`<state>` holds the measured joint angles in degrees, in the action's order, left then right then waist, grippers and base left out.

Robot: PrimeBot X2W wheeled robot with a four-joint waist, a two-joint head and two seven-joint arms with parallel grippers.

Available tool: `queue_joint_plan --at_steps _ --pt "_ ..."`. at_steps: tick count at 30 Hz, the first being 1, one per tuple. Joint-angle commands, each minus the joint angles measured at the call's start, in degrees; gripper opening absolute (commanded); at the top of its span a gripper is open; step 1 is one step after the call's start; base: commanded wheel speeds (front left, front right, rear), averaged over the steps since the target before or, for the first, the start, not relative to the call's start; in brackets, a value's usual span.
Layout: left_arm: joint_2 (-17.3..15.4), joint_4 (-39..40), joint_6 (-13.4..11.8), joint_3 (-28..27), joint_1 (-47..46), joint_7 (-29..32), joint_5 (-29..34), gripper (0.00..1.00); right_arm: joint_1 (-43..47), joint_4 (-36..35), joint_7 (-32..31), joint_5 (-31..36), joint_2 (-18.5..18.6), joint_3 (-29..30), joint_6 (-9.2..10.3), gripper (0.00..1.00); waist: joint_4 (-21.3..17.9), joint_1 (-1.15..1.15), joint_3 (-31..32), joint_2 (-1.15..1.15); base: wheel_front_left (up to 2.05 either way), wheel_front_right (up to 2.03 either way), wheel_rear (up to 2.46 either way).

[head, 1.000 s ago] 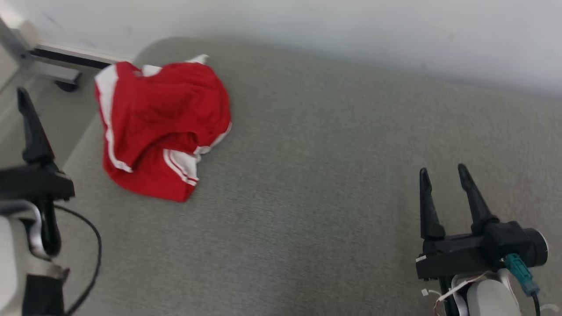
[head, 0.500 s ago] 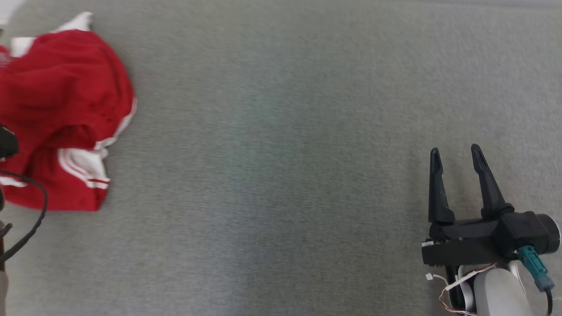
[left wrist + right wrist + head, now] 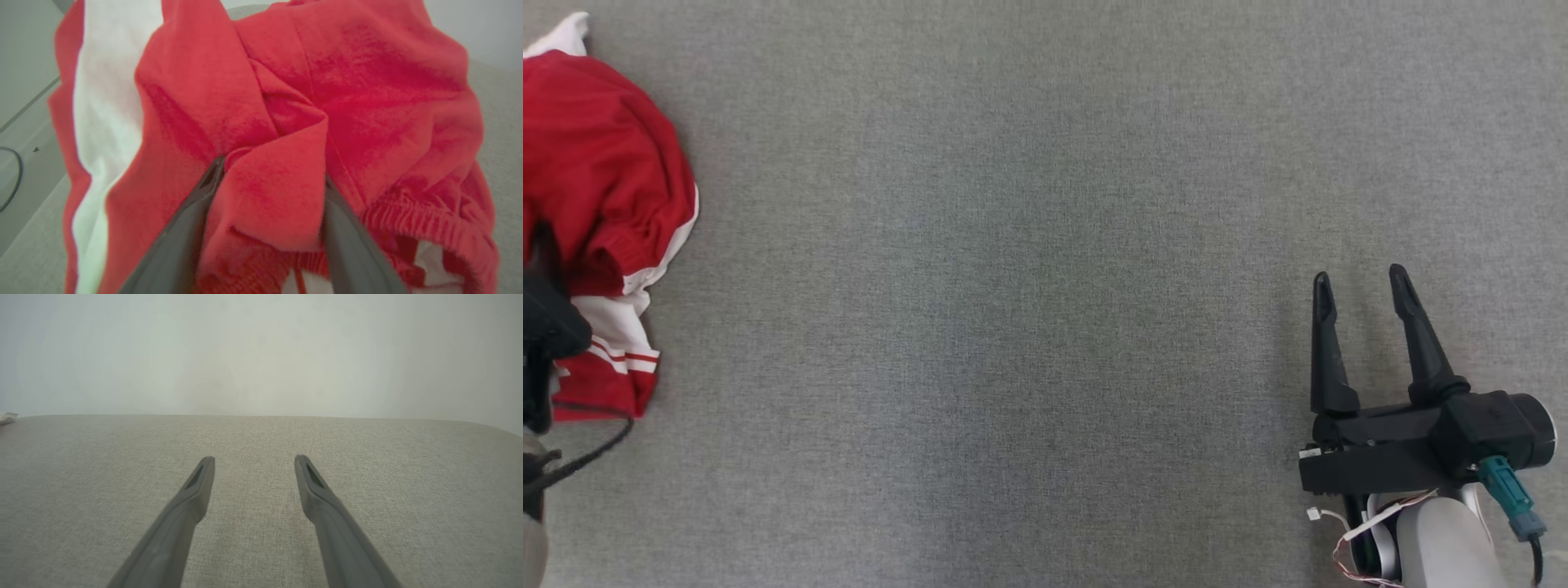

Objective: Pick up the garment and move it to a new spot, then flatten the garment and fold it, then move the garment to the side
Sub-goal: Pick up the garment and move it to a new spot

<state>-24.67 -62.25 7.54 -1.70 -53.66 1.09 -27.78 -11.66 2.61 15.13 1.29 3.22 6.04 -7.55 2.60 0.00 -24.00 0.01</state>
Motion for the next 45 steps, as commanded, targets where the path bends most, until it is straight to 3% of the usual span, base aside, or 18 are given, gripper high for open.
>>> queue_joint_plan --at_steps 1,12,22,26,32,34,40,45 --pt "0.07 -1.03 -0.11 0.38 -0.42 -0.26 0.3 0.0 0.15 0.2 0.04 0.41 -0.26 -0.4 0.12 1.0 0.29 0.0 0.69 -0.01 0.0 0.0 0.0" --pt "-1.65 2.83 -0.46 4.53 -5.37 -13.15 5.01 0.0 1.43 2.06 0.03 -0.58 -0.36 -1.07 0.12 1.0 0.93 0.0 6.31 -0.01 0.0 0.0 0.0" --pt "-1.46 15.63 0.0 10.75 -11.14 -14.65 8.39 0.0 3.43 5.19 0.04 -4.85 -0.43 -2.62 0.12 1.0 -4.16 0.0 11.96 -0.01 0.0 0.0 0.0" --pt "1.39 21.24 -0.09 13.68 -11.05 -13.17 7.87 0.0 4.44 7.02 0.03 -6.84 -0.43 -2.79 0.12 1.0 -7.58 0.0 12.97 -0.01 0.0 0.0 0.0" --pt "8.32 28.35 -0.34 18.29 -7.93 -10.63 6.99 0.0 5.21 8.24 0.04 -8.5 -0.44 -2.83 0.12 1.0 -12.42 0.0 13.66 -0.01 0.0 0.0 0.0" --pt "9.34 29.16 -0.55 18.89 -7.41 -10.32 7.03 0.0 5.19 8.33 0.04 -8.68 -0.43 -3.0 0.12 1.0 -13.22 0.0 13.62 -0.01 0.0 0.0 0.0" --pt "16.98 32.06 -1.78 22.89 -1.45 -9.96 5.62 0.0 4.83 8.47 0.04 -9.12 -0.46 -2.18 0.12 1.0 -16.09 0.0 13.05 -0.01 0.0 0.0 0.0" --pt "19.33 29.54 -3.16 25.45 6.97 -11.51 5.1 0.0 4.09 8.6 0.04 -9.36 -0.46 -3.28 0.12 1.0 -18.21 0.0 12.56 -0.01 0.0 0.0 0.0"
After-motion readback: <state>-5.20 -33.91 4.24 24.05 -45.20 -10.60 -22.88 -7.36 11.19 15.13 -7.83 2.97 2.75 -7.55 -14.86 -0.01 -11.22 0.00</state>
